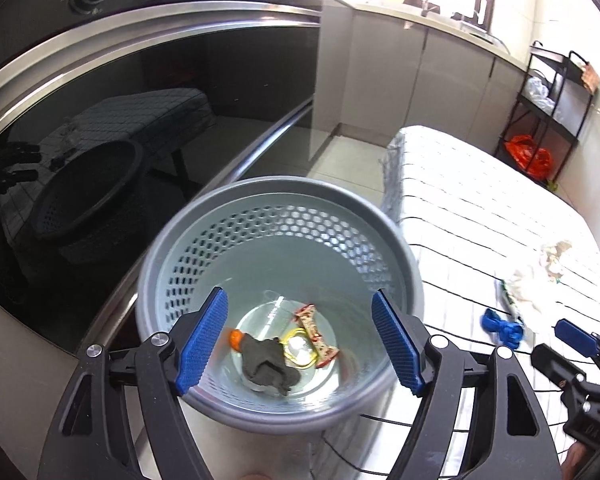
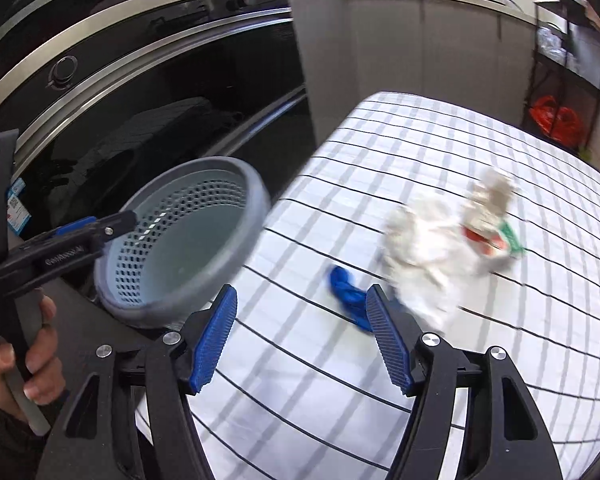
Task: Collect trash
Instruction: 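Move both tools back over the table toward the crumpled paper and tissue, then grasp the crumpled grid-printed paper with the right gripper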
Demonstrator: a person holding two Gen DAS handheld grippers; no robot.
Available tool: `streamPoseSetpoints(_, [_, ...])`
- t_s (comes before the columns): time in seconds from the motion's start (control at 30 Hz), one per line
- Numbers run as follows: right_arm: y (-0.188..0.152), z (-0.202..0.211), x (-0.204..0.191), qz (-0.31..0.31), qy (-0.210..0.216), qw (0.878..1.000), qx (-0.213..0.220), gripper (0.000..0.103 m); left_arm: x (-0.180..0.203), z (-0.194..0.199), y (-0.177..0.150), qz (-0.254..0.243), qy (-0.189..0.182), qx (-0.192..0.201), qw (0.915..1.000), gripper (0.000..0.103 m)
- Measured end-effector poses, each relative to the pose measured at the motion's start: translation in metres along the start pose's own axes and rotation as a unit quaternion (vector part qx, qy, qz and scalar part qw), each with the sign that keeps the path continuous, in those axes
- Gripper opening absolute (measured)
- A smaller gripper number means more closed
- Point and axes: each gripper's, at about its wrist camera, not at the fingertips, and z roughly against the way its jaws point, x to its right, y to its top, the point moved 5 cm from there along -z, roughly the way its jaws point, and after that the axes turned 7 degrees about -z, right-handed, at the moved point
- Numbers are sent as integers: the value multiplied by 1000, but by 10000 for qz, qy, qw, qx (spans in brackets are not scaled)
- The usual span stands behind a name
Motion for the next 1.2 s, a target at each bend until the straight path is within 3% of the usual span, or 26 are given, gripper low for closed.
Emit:
streamPoseSetpoints(0.23, [-14, 32, 77, -490, -530, 9973, 151, 67, 34, 3, -2, -105, -252, 54, 9996, 79])
streamPoseSetpoints(0.47, [-11, 45, 129, -821, -764, 9932, 314, 67, 84, -1, -2, -399, -405, 65, 9984, 84])
streamPoseSetpoints(0.73, [18, 38, 139, -667, -757, 9936, 500, 68, 127, -12, -2, -575, -513, 65, 9970, 85])
streamPoseSetpoints(1.2, [60, -16, 140, -793, -579, 9943, 406, 71, 142, -43, 3, -545, -386, -94, 9977, 86])
